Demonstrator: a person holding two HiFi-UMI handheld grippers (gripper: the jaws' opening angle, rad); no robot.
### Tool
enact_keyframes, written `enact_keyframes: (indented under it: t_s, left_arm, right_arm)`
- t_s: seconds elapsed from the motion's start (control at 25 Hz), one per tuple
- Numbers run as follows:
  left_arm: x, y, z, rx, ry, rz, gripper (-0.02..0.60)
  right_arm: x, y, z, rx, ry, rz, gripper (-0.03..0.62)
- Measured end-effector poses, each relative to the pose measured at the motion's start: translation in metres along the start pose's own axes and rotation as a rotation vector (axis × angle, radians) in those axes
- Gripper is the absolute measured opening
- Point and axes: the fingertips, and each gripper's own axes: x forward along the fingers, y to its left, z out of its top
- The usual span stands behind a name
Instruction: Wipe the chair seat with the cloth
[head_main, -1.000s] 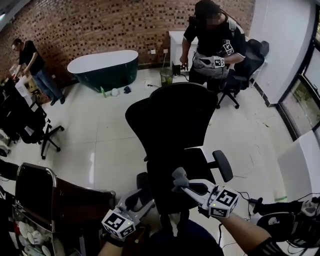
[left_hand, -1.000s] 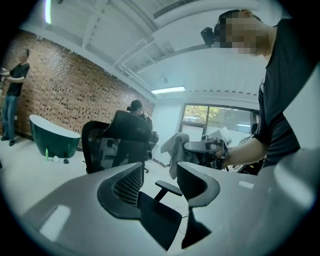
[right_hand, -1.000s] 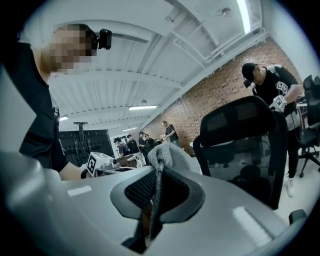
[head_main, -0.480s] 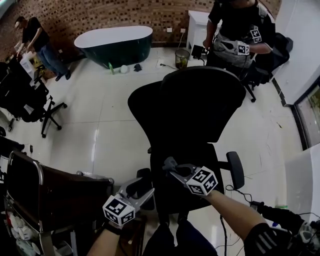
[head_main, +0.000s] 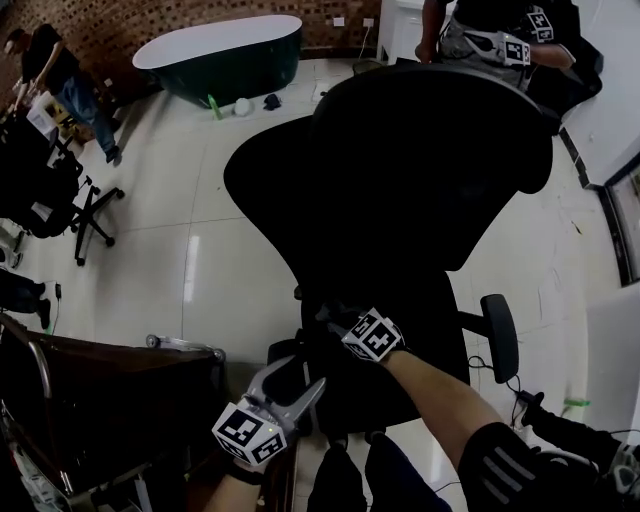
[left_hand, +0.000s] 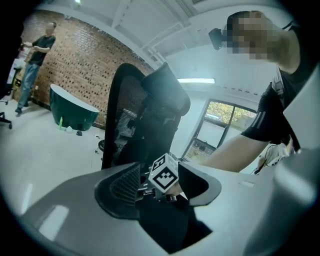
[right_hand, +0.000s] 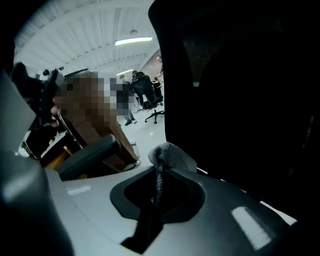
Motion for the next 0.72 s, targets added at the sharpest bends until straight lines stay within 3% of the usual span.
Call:
enact_keyframes:
  t_s: [0.28, 0.56, 0.72]
  left_arm:
    - [0.026, 0.003, -0.002, 0.035, 0.007, -0.012, 0.259]
    - [0.041, 0.014, -0.006, 0.059, 0.031, 0.027, 0.264]
    - [0.047, 0.014, -0.009, 0.048, 0.032, 0.022, 0.264]
  right_arm:
    - [0.065, -0.025, -0.019, -0.11, 0.076, -0.014, 0.025]
    - [0.099, -0.03, -0.044, -0.138, 0.118, 0.027, 0.025]
    - [0.104, -0.032, -0.05, -0.1, 0.077, 0.046, 0.023]
